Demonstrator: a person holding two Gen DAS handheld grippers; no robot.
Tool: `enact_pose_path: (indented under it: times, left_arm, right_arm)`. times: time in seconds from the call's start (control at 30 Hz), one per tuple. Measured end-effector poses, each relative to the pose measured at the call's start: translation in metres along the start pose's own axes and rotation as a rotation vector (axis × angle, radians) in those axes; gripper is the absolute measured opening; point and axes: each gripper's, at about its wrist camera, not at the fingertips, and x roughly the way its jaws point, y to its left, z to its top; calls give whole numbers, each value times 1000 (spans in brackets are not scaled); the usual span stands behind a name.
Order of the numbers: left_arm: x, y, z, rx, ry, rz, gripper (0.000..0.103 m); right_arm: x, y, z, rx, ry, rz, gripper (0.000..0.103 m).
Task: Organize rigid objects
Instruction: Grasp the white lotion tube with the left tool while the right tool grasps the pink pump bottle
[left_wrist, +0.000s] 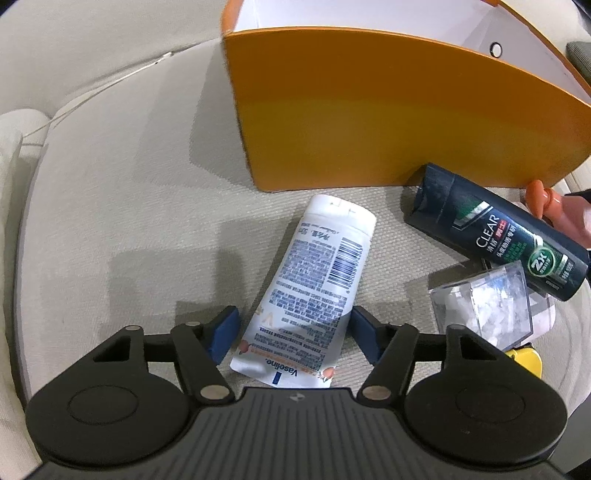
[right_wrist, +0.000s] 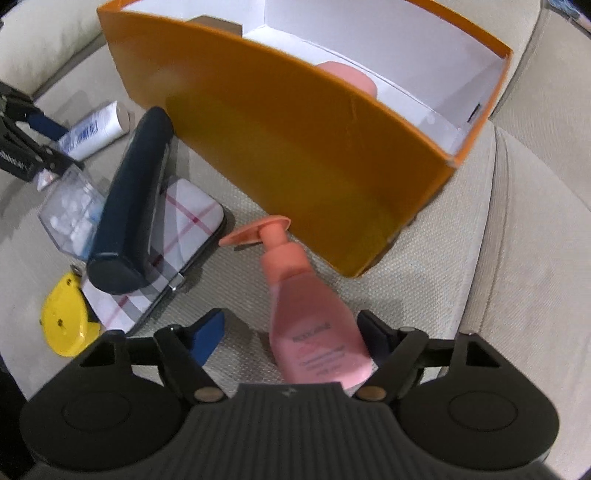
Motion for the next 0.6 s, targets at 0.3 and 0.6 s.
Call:
enact_pose_path:
  times: [0.3, 0.6]
  left_arm:
    - [-5, 2, -2, 8, 10, -43, 64]
    - [-8, -8, 1, -5, 12, -32, 73]
  right_arm:
    - [5, -20, 10, 216, 67, 55, 63]
    - [8, -17, 9, 305, 112, 53, 58]
